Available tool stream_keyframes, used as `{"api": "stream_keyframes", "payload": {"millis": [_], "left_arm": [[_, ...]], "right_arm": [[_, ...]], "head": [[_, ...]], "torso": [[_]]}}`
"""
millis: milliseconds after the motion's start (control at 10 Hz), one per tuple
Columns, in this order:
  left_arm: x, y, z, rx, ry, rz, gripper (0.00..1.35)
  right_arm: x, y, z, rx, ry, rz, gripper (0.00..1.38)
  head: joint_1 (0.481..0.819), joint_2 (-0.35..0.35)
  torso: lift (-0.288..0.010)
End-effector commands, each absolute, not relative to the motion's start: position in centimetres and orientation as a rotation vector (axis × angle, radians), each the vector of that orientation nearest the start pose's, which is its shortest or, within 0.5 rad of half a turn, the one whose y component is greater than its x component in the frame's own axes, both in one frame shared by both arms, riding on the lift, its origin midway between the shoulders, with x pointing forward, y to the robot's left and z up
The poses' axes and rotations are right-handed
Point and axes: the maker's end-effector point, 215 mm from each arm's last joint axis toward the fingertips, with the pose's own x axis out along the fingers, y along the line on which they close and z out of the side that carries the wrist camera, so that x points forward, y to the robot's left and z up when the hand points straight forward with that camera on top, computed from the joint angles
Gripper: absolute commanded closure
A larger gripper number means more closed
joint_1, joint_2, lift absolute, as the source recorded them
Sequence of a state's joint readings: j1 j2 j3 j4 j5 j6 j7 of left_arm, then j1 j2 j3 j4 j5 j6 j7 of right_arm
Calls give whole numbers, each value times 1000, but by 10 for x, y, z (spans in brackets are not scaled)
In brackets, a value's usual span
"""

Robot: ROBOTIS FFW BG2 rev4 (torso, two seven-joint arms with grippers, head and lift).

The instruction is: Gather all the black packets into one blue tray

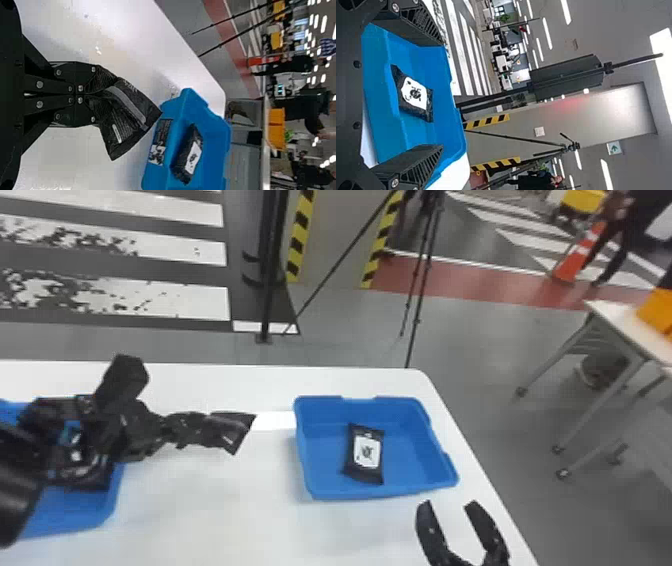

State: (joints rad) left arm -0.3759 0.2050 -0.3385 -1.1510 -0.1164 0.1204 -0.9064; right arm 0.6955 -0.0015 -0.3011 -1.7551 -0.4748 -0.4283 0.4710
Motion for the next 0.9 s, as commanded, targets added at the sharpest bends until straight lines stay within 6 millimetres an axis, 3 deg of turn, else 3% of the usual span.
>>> {"api": "stream_keyframes", "payload": {"millis": [0, 200, 500, 600, 800], "left_arm": [[568, 90, -391, 330, 255, -1015, 1220], [547, 145, -365, 355, 226, -916, 1220], [498, 254, -392, 317, 313, -721, 1220], [490, 286, -398, 310, 335, -666, 1110], [489, 328, -388, 344, 323, -585, 300]], "right_arm": [[324, -349, -403, 238, -44, 22, 105], [326, -344, -403, 244, -45, 30, 105], [330, -335, -404, 285, -49, 38, 105], [331, -333, -402, 286, -53, 43, 105], [334, -328, -396, 296, -66, 52, 105]], "head": [[695, -350], [695, -314], [695, -206], [695, -153], [695, -78]], "torso": [[-110], [-110], [-110], [-110], [-110]]}}
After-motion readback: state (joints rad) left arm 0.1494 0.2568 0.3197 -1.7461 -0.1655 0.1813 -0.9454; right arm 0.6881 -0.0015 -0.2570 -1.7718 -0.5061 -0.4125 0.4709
